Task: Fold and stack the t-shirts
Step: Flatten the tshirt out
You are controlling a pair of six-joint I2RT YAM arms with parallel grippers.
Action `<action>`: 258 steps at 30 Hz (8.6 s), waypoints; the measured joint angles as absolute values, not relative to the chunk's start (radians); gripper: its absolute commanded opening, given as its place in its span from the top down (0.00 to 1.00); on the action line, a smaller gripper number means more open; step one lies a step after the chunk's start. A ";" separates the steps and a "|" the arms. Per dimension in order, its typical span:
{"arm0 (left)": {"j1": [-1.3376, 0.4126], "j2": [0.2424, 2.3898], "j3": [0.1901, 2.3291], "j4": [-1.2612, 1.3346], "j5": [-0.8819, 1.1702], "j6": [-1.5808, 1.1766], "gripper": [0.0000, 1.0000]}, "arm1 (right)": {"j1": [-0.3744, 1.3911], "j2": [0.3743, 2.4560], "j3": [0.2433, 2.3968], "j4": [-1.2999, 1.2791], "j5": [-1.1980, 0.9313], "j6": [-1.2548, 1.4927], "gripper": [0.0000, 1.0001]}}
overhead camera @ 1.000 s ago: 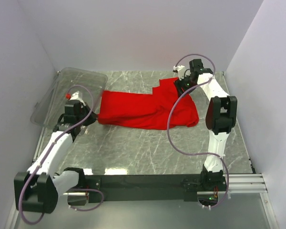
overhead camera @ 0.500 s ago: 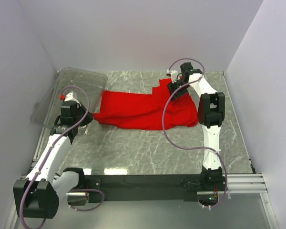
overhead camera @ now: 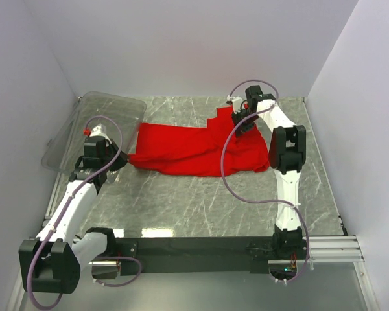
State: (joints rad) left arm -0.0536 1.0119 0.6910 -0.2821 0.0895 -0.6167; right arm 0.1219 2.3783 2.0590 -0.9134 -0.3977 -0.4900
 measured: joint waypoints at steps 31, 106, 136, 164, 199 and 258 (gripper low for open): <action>-0.054 1.013 0.691 -0.274 0.108 -0.617 0.99 | 0.205 2.276 2.091 -0.778 -0.360 -0.432 0.77; -0.053 1.049 0.709 -0.252 0.117 -0.617 0.99 | 0.072 2.142 2.018 -0.875 -0.476 -0.494 1.00; -0.026 1.307 1.626 0.013 0.040 -0.651 0.99 | -0.154 1.533 2.225 -0.623 -0.640 -0.276 1.00; 0.031 1.261 1.765 0.226 0.076 -0.701 0.99 | -0.417 1.269 2.159 -0.159 -0.808 0.183 1.00; 0.036 1.141 1.565 0.332 0.051 -0.712 0.99 | -0.492 1.068 1.775 -0.001 -0.844 0.315 1.00; -0.160 2.467 2.003 0.221 0.073 -0.765 0.99 | -0.187 2.088 1.623 0.123 -0.361 -0.101 1.00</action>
State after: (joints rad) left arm -0.1604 2.4668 2.0033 0.2211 0.0734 -0.7654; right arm -0.1871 2.0880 1.6226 0.1234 -0.3611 -0.1005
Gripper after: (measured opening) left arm 0.023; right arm 0.020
